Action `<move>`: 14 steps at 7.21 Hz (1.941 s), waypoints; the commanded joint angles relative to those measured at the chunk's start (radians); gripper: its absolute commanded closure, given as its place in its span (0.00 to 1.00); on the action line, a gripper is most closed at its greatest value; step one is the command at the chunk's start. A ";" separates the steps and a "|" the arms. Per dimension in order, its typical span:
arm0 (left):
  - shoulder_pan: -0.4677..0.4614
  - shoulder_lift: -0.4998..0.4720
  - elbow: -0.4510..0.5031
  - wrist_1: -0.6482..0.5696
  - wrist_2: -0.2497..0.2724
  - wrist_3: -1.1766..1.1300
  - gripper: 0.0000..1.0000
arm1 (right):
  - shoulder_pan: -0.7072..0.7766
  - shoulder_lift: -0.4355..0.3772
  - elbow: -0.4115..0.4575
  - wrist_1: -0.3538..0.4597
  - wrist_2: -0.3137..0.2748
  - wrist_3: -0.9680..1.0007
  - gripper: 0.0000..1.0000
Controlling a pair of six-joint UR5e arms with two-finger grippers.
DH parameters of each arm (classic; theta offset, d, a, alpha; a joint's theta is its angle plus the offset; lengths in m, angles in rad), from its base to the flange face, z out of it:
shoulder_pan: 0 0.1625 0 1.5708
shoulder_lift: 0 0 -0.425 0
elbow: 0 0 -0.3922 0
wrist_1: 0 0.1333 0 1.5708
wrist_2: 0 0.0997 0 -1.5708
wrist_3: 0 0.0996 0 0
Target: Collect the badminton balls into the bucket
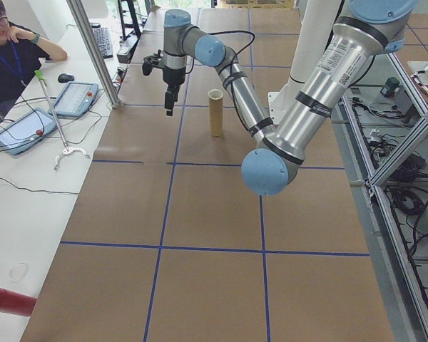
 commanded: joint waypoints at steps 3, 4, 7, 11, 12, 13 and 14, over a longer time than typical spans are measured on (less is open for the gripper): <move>-0.340 0.345 0.224 -0.308 -0.166 0.483 0.00 | 0.000 0.000 0.000 0.000 0.000 0.000 0.00; -0.371 0.417 0.273 -0.351 -0.194 0.512 0.00 | 0.000 0.000 0.000 0.000 0.002 0.000 0.00; -0.378 0.519 0.359 -0.367 -0.191 0.502 0.00 | 0.000 0.000 0.000 0.000 0.000 0.000 0.00; -0.378 0.523 0.361 -0.362 -0.207 0.500 0.00 | 0.000 0.000 0.000 0.000 0.000 0.000 0.00; -0.378 0.522 0.355 -0.364 -0.204 0.500 0.00 | 0.000 0.000 0.000 0.000 0.000 0.000 0.00; -0.376 0.511 0.363 -0.365 -0.205 0.497 0.00 | 0.000 0.000 0.000 0.000 0.002 0.000 0.00; -0.378 0.508 0.355 -0.376 -0.208 0.511 0.00 | 0.000 0.000 0.000 0.000 0.000 0.000 0.00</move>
